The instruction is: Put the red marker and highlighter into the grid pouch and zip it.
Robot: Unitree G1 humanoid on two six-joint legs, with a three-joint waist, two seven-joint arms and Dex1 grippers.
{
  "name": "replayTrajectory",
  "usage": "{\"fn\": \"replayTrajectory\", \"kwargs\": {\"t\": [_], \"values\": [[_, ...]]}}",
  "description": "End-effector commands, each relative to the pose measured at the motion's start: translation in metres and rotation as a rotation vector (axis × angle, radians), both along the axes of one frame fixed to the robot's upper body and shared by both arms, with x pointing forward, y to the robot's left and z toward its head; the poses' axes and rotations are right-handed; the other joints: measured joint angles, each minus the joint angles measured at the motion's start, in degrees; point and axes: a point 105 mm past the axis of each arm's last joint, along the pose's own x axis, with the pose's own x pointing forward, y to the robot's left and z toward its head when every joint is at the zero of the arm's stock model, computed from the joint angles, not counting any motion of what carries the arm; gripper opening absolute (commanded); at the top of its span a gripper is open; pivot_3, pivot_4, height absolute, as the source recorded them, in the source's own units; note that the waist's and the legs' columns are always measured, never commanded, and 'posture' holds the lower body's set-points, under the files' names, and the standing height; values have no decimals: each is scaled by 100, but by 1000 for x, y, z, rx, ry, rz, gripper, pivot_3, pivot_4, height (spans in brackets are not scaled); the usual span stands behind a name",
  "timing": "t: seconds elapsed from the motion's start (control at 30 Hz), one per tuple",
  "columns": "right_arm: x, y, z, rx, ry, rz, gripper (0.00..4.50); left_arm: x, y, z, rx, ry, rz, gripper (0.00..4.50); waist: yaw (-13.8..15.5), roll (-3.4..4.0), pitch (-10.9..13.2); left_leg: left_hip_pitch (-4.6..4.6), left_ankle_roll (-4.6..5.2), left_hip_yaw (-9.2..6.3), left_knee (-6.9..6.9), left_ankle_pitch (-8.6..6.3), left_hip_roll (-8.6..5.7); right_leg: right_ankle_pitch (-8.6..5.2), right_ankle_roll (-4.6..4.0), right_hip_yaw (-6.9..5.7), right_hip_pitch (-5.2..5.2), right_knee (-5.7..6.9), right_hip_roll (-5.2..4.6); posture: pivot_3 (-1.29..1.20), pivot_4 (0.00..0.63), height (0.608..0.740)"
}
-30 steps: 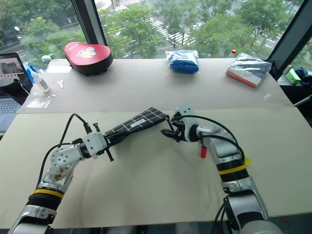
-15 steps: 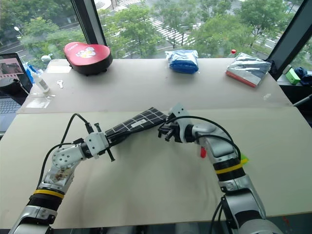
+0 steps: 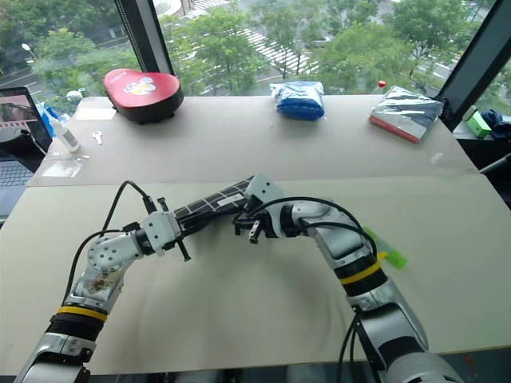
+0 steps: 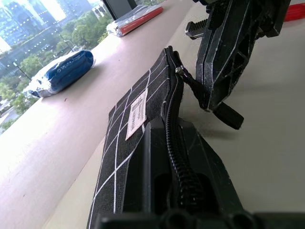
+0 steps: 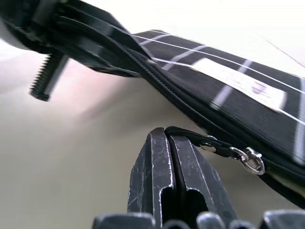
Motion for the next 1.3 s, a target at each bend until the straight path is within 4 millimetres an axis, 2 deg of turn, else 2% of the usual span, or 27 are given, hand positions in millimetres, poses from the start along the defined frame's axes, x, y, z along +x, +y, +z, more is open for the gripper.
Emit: {"fn": "replayTrajectory", "kwargs": {"t": [0.03, 0.23, 0.3, 0.37, 0.4, 0.5, 0.6, 0.73, 0.8, 0.87, 0.97, 1.1, 1.17, 1.2, 1.3], "values": [[-18, 23, 25, 68, -45, 132, 34, -1, -9, 17, -13, -55, -33, 0, 0, 0, 0, 0, -1, -1, 0, 0, 0, 0, 0, 0, 0, 0, 0, 0, 150, 740], [-19, 36, 28, 124, -2, 125, 34, 0, -11, 19, -15, -56, -35, 0, 3, 0, 0, 0, -28, -4, 0, 16, -2, 0, 0, -2, 0, 1, 0, 0, 150, 740], [-5, 31, 25, 125, -14, 39, 34, -1, -11, 19, -15, -56, -35, 0, 2, 0, 0, 0, -32, -4, 0, 19, -2, 0, 0, -2, 0, 1, 0, 0, 150, 740], [10, 21, 23, 127, -30, -45, 600, -1, -11, 19, -15, -57, -35, 0, -2, 0, 0, 0, -32, -4, 0, 19, -2, 0, 0, -2, 0, 1, 0, 0, 150, 740], [14, 16, 23, 124, -34, -73, 717, -1, -11, 20, -15, -57, -36, 0, -5, 0, 0, 0, -32, -4, -1, 19, -2, 0, 0, -1, 0, 2, 1, 0, 150, 740], [16, 0, 24, 124, -41, -106, 1681, -1, -12, 20, -18, -58, -35, 0, 2, 1, 0, 0, -35, -4, -1, 20, -4, 0, 0, -2, -4, 4, 2, 0, 150, 740], [7, -17, 28, 169, -3, -127, 2680, -3, -14, 21, -27, -60, -38, 0, 63, 0, 0, -3, -36, -8, 0, 21, -7, 0, 1, -5, 3, -1, -5, 0, 150, 740], [-27, -38, 30, 192, 72, -66, 4035, -7, -19, 26, -79, -55, -70, 0, 49, 0, 0, -9, -34, -4, 0, 17, -6, 1, 2, -3, -5, -4, -6, 0, 150, 740], [-44, -52, 35, 202, 87, -49, 4035, -11, -23, 30, -110, -50, -98, 0, 38, 0, 0, -14, -31, -6, -2, 15, -2, 1, 3, -4, -9, -4, -5, 0, 150, 740], [-53, -64, 37, 193, 83, -59, 4035, -13, -25, 30, -119, -47, -111, 0, 23, 0, 0, -18, -17, -7, -1, 7, -1, 1, 3, -3, -10, -5, -4, 0, 150, 740], [-57, -106, 48, 140, -3, -172, 4035, -11, -25, 31, -132, -45, -114, 0, 38, -1, 1, -15, 7, -6, 4, -7, -1, 1, 3, -1, -2, -7, -5, 0, 150, 740], [-42, -174, 55, 35, -96, -453, 4035, -4, -25, 32, -151, -49, -103, 0, 116, -3, 2, -13, 14, -3, 12, -11, -3, 0, 5, -3, 9, -9, -7, 0, 150, 740], [-42, -198, 58, 13, -109, -526, 4035, 0, -25, 30, -155, -48, -92, 0, 148, -4, 2, -11, 14, 2, 19, -12, -3, 1, 6, 0, 11, -10, -7, 0, 150, 740], [-42, -216, 57, -14, -116, -588, 4035, 2, -25, 28, -155, -43, -91, 0, 150, -4, 2, -10, 15, 2, 20, -12, -3, 1, 6, -1, 12, -11, -7, 0, 150, 740], [-47, -252, 46, -92, -98, -698, 4035, 2, -27, 23, -147, -35, -113, 0, 160, -4, 2, -7, 15, 4, 19, -12, -2, 1, 6, -1, 16, -9, -6, 0, 150, 740]]}}
